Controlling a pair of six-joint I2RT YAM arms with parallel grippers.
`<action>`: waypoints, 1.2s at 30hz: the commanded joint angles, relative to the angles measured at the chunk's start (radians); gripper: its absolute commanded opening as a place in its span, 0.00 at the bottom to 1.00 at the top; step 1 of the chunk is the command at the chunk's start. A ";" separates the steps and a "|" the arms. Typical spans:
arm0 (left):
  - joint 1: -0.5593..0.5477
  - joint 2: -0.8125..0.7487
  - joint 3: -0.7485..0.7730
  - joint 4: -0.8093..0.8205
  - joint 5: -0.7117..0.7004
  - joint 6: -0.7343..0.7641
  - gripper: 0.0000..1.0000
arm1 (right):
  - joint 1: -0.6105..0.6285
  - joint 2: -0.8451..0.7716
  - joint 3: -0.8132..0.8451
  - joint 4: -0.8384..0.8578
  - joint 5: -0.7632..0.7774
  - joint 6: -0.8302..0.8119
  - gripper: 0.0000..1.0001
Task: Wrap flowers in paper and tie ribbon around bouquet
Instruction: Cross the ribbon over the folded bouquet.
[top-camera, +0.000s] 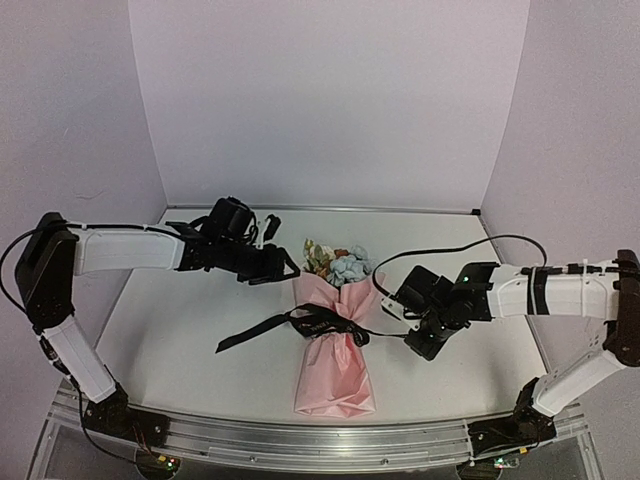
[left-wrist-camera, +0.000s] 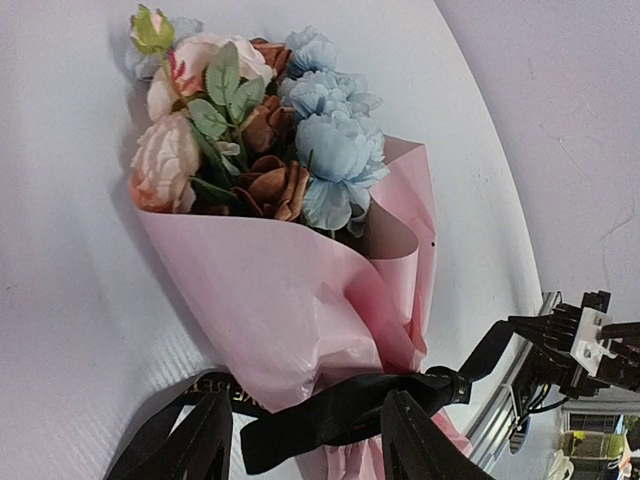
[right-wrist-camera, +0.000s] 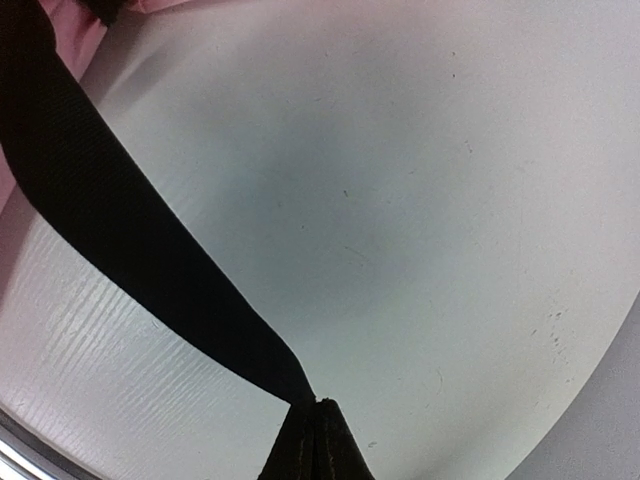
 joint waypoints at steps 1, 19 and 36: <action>0.007 -0.103 -0.093 -0.035 -0.039 -0.069 0.53 | 0.005 -0.045 -0.015 -0.034 0.052 0.051 0.00; -0.149 -0.058 -0.281 0.238 -0.027 -0.313 0.50 | 0.006 -0.112 -0.089 -0.070 0.096 0.147 0.00; -0.149 0.040 -0.256 0.331 -0.038 -0.410 0.43 | 0.007 -0.143 -0.126 -0.080 0.146 0.140 0.00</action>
